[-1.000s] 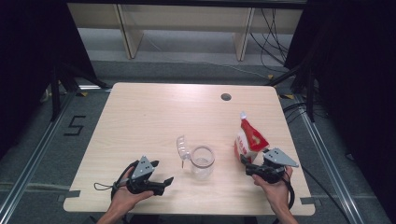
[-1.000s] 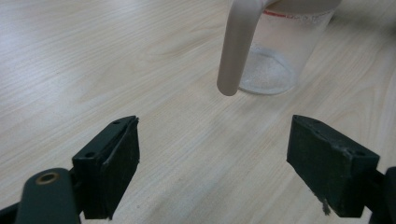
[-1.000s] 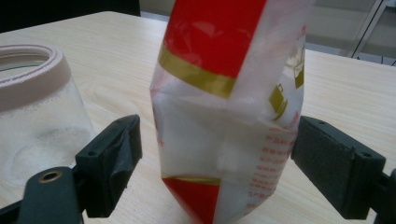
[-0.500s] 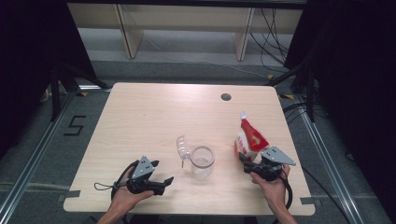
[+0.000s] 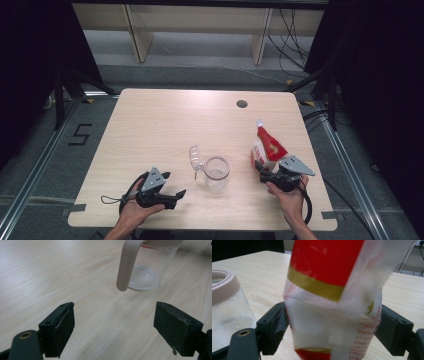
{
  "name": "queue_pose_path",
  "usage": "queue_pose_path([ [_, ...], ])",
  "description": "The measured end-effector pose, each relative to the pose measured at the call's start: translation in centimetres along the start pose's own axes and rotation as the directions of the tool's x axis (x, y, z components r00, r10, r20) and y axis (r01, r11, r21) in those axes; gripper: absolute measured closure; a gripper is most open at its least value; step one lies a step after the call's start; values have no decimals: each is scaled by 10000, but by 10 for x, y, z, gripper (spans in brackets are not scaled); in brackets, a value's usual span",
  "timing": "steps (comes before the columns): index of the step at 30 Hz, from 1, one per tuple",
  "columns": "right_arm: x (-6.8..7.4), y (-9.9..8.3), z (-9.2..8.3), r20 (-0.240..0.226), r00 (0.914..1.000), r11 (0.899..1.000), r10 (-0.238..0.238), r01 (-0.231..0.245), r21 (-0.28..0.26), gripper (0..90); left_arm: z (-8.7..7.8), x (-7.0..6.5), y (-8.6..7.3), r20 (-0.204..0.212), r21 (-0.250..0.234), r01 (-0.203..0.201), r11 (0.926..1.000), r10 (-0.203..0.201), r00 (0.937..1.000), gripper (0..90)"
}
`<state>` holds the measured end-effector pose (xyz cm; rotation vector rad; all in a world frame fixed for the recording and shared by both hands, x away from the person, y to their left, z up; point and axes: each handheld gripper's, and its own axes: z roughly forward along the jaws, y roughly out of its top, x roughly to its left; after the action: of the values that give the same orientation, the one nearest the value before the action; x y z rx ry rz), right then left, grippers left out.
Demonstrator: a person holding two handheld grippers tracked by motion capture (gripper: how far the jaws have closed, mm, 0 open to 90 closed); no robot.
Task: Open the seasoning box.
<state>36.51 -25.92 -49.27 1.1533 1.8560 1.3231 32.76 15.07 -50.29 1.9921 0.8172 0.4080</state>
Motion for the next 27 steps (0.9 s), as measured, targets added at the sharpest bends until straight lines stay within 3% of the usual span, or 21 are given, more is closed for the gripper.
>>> queue_pose_path([
  [5, 0, 0, 0, 79, 10000, 10000, -56, 57, -70, 214, 1, -2, 0, 78, -155, 151, 9998, -150, 9999, 168],
  [7, -2, -1, 2, 173, 9991, 9988, -382, 387, -299, 215, 1, -2, 0, 81, -145, 80, 9999, -79, 9999, 167],
  [9, -1, -2, 3, 213, 9993, 9987, -310, 318, -408, 221, 1, -1, 0, 82, -140, 78, 9999, -77, 9999, 167],
  [10, -4, -3, 4, 8, 9986, 9979, -538, 538, -359, 222, 1, -2, 0, 96, -184, 112, 9998, -110, 9999, 168],
  [12, -4, -5, 5, -100, 9995, 9992, -292, 289, -273, 222, 1, -2, 0, 83, -132, 140, 9998, -139, 9999, 168],
  [13, -1, -7, 4, -17, 9994, 9993, 356, -356, -113, 223, 1, -2, 0, 78, -143, 134, 9998, -133, 9999, 168],
  [14, -4, -8, 6, 72, 10000, 9994, 2, 1, -336, 224, 1, -2, 0, 79, -142, 138, 9998, -136, 9999, 167],
  [19, -5, -11, 8, 52, 9994, 9987, 330, -328, -385, 232, 1, -2, 0, 59, -143, 69, 9999, -68, 10000, 168],
  [22, -5, -13, 9, 14, 9997, 9985, 264, -263, -477, 250, 1, -3, 0, 99, -144, 137, 9998, -136, 9999, 168],
  [23, -7, -12, 10, -176, 9998, 9985, -51, 42, -549, 251, 1, -3, 0, 104, -141, 130, 9998, -128, 9999, 168],
  [24, -7, -12, 10, 60, 9998, 9987, -209, 212, -454, 251, 2, -2, 0, 118, -143, 77, 9999, -75, 9999, 168],
  [25, -5, -12, 10, -121, 9999, 9994, 95, -99, -343, 251, 2, -2, 0, 129, -141, 55, 9999, -53, 9999, 168],
  [27, -6, -12, 11, -178, 9998, 9986, 0, -9, -534, 251, 1, -2, 0, 109, -140, 95, 9999, -94, 9999, 168],
])
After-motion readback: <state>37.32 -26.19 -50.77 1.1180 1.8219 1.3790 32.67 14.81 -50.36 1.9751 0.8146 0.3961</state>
